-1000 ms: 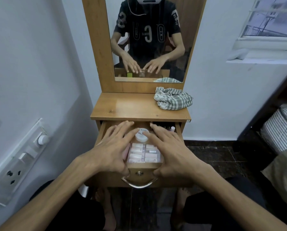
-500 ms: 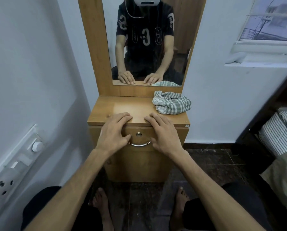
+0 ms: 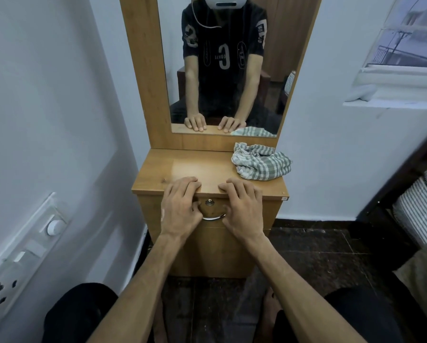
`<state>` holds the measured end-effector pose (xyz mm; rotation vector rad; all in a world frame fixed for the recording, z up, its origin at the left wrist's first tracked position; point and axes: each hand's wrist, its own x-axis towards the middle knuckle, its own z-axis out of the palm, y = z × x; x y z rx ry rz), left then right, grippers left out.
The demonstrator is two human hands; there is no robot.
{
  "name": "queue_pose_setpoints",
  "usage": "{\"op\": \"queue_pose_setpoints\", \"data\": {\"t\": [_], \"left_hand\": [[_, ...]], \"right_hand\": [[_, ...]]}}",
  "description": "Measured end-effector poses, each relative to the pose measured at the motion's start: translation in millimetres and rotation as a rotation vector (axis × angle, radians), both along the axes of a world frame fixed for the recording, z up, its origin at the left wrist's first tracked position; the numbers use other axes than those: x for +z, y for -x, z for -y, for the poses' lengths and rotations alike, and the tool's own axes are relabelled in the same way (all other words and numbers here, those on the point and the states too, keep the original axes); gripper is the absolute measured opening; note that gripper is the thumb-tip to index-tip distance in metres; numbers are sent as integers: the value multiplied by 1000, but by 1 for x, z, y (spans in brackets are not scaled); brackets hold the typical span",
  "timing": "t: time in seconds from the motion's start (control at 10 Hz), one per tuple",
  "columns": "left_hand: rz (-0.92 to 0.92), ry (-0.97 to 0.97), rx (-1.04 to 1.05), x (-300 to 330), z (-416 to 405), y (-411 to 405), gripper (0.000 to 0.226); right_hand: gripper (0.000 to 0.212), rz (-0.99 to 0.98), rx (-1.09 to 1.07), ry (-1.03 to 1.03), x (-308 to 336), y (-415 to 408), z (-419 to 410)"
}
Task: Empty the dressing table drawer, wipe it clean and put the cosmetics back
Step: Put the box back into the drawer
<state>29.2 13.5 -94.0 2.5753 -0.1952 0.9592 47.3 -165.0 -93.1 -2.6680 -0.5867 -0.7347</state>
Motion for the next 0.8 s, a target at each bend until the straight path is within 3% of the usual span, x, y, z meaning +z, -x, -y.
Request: {"op": "queue_pose_setpoints", "data": {"t": [0.3, 0.5, 0.7, 0.8], "left_hand": [[-231, 0, 91, 28, 22, 25, 57], [-510, -94, 65, 69, 26, 52, 76], [-636, -40, 37, 102, 18, 70, 43], [-570, -56, 10, 121, 17, 71, 48]], "right_hand": [[55, -150, -50, -46, 25, 18, -10], [60, -382, 38, 35, 58, 37, 1], [55, -594, 48, 20, 99, 55, 19], [54, -550, 46, -18, 119, 62, 21]]}}
